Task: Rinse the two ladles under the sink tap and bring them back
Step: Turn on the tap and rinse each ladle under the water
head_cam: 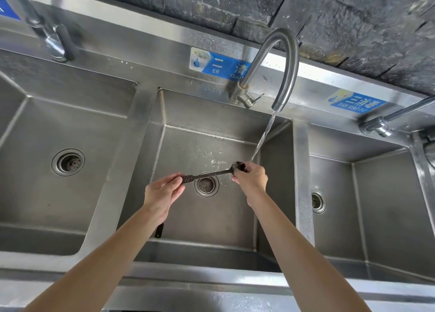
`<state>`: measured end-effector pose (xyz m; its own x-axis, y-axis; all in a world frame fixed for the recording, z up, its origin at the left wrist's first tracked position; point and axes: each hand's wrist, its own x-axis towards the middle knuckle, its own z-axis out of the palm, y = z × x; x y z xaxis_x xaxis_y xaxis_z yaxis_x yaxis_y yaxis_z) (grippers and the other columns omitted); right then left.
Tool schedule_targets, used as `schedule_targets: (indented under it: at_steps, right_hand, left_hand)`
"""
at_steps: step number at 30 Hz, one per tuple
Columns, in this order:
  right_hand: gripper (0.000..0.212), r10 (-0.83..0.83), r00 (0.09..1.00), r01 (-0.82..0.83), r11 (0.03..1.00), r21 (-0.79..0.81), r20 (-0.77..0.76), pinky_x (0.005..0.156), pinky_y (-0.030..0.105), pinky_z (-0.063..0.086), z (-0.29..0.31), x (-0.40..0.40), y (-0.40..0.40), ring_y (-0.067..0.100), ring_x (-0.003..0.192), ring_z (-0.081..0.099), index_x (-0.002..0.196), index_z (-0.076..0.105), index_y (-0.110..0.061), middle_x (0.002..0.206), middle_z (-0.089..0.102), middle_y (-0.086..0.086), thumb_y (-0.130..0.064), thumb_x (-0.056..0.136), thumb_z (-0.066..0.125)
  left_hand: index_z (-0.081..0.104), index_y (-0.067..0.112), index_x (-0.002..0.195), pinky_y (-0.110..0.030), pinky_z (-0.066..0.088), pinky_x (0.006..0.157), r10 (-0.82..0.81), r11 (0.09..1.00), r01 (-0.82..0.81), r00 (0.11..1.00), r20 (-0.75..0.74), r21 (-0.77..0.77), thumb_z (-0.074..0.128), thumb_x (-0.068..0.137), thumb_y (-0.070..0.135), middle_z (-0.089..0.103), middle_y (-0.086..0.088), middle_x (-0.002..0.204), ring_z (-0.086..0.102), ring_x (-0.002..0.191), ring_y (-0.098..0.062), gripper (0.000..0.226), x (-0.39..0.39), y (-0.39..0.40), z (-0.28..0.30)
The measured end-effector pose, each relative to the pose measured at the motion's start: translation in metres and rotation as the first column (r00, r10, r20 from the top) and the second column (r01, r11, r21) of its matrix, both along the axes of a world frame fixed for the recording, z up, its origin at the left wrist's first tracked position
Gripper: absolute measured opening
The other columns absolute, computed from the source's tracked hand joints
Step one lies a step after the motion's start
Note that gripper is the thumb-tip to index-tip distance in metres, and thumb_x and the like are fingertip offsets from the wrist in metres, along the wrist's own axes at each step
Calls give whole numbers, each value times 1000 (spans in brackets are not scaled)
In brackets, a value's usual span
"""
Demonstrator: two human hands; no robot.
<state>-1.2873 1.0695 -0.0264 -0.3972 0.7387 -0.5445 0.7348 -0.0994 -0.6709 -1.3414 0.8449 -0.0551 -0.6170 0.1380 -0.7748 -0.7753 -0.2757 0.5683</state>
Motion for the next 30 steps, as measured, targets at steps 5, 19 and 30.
schedule_targets:
  at_steps: [5,19,30]
  right_hand:
    - [30,-39,999,38,998,46,32,79,40,66,-1,4,3,20,71,80,77,77,-28,67,76,-4,-2,88,66]
    - [35,-242,959,215,960,-178,-148,64,17,61,8,12,12,9,69,79,90,80,-32,70,79,-13,1,79,78]
    - [43,-221,934,204,975,-88,-280,68,20,63,31,20,48,8,74,80,91,80,-38,96,79,-3,3,91,65]
  left_hand:
    - [72,-3,112,-23,62,78,-40,999,40,999,-25,2,71,87,-4,73,-17,112,72,103,-23,25,2,5,-1]
    - [67,-3,121,-24,61,80,20,996,-22,1000,21,87,63,90,-9,72,-16,115,71,101,-19,32,2,24,-4]
    - [74,3,101,-27,60,84,-19,995,18,1000,11,94,64,89,-10,73,-18,112,72,96,-21,20,7,65,8]
